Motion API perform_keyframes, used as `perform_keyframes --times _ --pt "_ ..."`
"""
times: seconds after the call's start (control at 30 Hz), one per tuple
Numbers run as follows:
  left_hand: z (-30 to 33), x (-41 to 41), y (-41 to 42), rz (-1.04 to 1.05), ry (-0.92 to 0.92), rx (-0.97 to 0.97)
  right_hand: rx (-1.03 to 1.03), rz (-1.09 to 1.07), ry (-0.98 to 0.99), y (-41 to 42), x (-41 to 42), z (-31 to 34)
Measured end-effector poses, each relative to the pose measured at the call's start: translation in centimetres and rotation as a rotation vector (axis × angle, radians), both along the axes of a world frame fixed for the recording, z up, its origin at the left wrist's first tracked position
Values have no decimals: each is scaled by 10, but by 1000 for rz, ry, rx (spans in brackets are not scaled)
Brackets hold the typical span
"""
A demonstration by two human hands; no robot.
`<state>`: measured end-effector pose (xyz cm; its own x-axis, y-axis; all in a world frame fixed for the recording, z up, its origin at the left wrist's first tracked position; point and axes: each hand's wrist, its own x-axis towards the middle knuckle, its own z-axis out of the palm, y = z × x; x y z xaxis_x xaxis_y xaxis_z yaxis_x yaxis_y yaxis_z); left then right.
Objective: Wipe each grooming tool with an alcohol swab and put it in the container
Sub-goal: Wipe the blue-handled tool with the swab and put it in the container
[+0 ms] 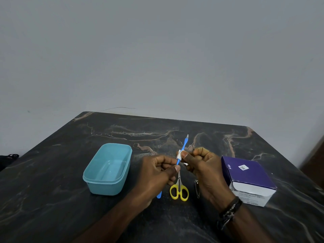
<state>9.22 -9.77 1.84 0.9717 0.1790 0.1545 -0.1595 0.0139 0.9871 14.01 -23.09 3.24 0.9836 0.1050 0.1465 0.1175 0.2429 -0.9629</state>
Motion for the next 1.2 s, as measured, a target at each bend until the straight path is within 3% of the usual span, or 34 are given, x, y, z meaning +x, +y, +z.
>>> perform_keyframes --times 0.63,0.73,0.9,1.0,1.2 --pt "6 -5 -3 -25 10 176 271 -321 -41 -12 9 15" --pt "29 -10 7 129 -37 185 294 -318 -41 -14 9 17" --pt "78 -44 54 615 -193 691 264 -272 -44 -9 7 14" --pt "92 -67 77 778 -58 940 255 -259 -49 -7 8 14" --pt "85 -75 97 621 517 1081 223 -246 -37 -4 7 9"
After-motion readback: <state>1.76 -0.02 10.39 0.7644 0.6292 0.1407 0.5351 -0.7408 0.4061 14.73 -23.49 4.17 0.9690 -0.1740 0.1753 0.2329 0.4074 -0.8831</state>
